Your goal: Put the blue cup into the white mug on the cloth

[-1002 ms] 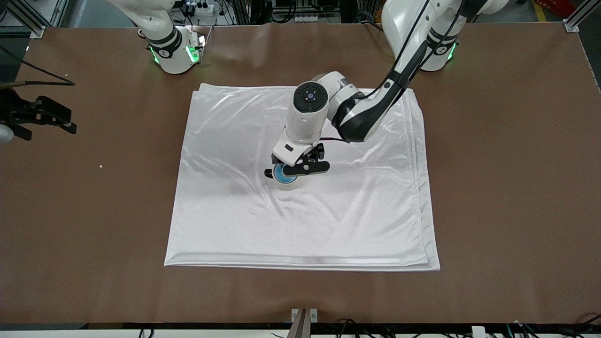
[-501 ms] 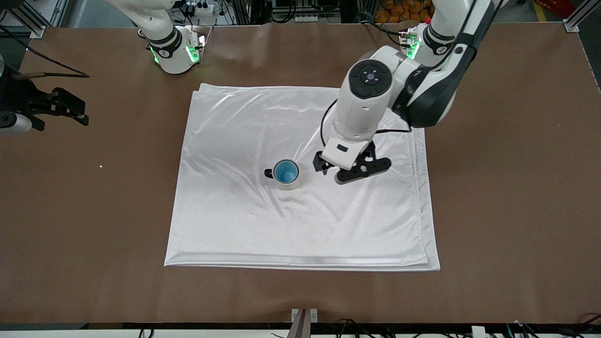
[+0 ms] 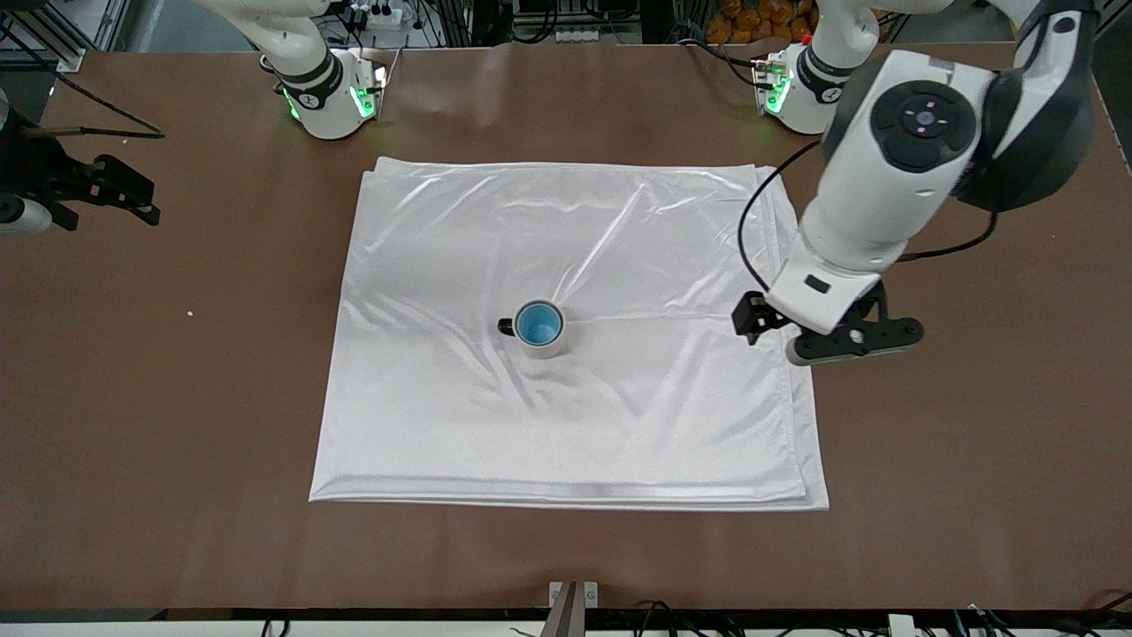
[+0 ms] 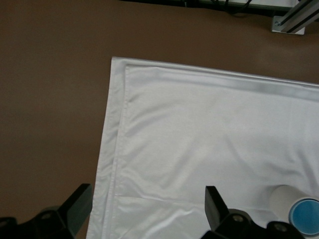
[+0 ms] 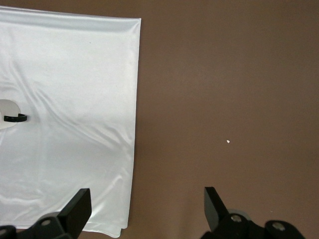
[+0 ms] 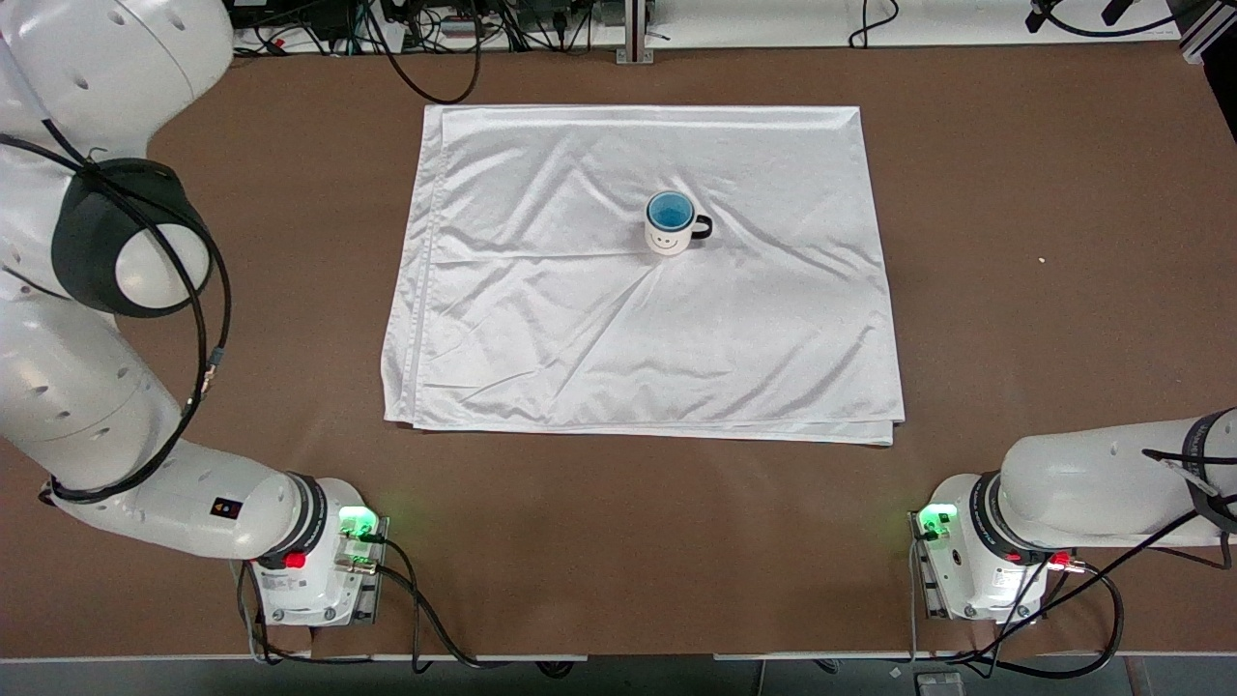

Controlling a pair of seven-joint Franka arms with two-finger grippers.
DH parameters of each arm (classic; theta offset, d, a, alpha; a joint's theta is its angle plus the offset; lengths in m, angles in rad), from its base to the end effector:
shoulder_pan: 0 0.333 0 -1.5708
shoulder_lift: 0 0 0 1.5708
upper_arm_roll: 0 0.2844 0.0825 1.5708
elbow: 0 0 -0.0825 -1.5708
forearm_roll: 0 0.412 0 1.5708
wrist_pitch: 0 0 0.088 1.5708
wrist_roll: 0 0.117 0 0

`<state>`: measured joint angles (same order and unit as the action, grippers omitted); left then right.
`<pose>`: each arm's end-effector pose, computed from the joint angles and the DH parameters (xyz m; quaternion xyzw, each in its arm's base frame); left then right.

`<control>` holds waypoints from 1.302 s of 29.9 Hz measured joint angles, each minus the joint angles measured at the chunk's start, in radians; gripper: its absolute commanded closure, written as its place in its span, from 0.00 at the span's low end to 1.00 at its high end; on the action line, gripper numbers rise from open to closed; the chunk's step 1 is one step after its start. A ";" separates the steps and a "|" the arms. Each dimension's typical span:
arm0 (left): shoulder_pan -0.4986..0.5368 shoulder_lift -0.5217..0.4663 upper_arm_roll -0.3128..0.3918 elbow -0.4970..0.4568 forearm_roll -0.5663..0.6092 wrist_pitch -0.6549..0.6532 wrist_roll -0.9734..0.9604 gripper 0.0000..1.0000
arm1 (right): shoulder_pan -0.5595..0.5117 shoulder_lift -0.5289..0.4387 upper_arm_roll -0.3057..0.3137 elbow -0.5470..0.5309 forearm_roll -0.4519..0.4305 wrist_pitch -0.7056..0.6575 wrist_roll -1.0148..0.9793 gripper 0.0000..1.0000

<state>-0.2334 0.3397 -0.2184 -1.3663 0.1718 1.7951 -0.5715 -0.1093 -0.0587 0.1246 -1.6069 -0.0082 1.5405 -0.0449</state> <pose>0.6353 -0.2679 0.4961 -0.9963 -0.0525 -0.0660 0.0189 0.5628 0.0094 0.5956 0.9995 0.0299 -0.0042 0.0077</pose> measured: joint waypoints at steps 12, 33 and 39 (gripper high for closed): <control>0.111 -0.064 -0.001 -0.010 -0.054 -0.049 0.185 0.00 | 0.031 -0.006 -0.046 -0.011 0.000 0.017 0.000 0.00; 0.141 -0.236 0.111 -0.159 -0.148 -0.051 0.304 0.00 | 0.088 0.018 -0.104 0.018 0.000 0.023 0.021 0.00; 0.181 -0.267 0.120 -0.194 -0.170 -0.051 0.333 0.00 | 0.087 0.024 -0.111 0.026 0.000 0.023 0.021 0.00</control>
<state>-0.0525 0.0730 -0.0979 -1.5606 0.0014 1.7437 -0.2386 -0.0219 -0.0351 0.0136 -1.5811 -0.0083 1.5640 -0.0235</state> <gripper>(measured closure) 0.000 0.000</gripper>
